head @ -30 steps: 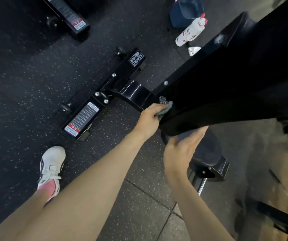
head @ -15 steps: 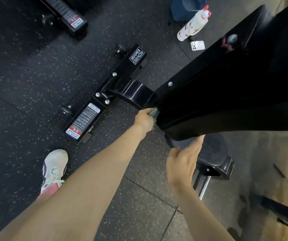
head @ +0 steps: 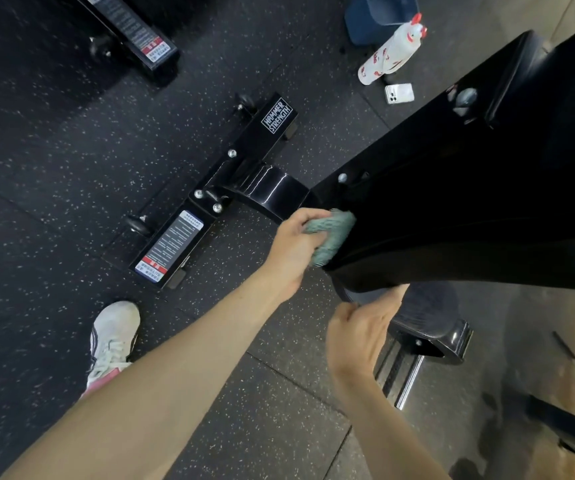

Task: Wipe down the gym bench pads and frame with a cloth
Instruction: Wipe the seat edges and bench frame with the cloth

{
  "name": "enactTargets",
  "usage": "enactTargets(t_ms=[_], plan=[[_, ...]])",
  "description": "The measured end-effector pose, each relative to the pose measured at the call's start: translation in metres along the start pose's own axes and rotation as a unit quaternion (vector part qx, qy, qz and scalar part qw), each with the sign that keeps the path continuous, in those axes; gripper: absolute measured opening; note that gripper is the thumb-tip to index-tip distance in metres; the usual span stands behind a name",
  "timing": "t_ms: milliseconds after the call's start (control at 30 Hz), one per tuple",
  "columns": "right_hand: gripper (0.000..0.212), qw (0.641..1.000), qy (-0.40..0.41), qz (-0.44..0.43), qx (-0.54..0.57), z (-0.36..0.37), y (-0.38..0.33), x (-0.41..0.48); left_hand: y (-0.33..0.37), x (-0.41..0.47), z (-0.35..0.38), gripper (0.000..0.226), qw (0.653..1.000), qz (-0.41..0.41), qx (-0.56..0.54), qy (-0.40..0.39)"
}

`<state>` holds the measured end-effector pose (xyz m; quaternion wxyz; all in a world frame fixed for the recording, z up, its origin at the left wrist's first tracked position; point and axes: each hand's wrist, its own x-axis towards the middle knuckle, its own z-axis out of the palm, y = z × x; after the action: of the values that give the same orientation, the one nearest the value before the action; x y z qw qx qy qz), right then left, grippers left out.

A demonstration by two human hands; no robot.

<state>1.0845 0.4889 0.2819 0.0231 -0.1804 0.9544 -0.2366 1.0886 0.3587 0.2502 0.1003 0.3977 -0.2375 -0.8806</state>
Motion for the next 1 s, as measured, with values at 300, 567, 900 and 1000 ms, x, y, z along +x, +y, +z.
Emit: enactTargets(t_ms=[300, 567, 900, 1000], plan=[[0.086, 0.999, -0.016, -0.032, -0.028, -0.003, 0.009, 0.002, -0.031, 0.036, -0.003, 0.035, 0.980, -0.026, 0.150, 0.129], [0.091, 0.999, -0.026, -0.037, -0.027, -0.009, 0.005, 0.000, -0.002, 0.018, 0.032, 0.025, 0.957, 0.004, 0.262, 0.125], [0.072, 0.995, -0.066, 0.066, -0.019, -0.049, -0.023, 0.012, 0.046, -0.035, 0.071, 0.022, 0.953, 0.070, 0.276, 0.106], [0.070, 0.995, -0.058, 0.081, -0.008, -0.066, -0.025, 0.020, 0.060, -0.049, 0.083, 0.020, 0.952, 0.087, 0.275, 0.100]])
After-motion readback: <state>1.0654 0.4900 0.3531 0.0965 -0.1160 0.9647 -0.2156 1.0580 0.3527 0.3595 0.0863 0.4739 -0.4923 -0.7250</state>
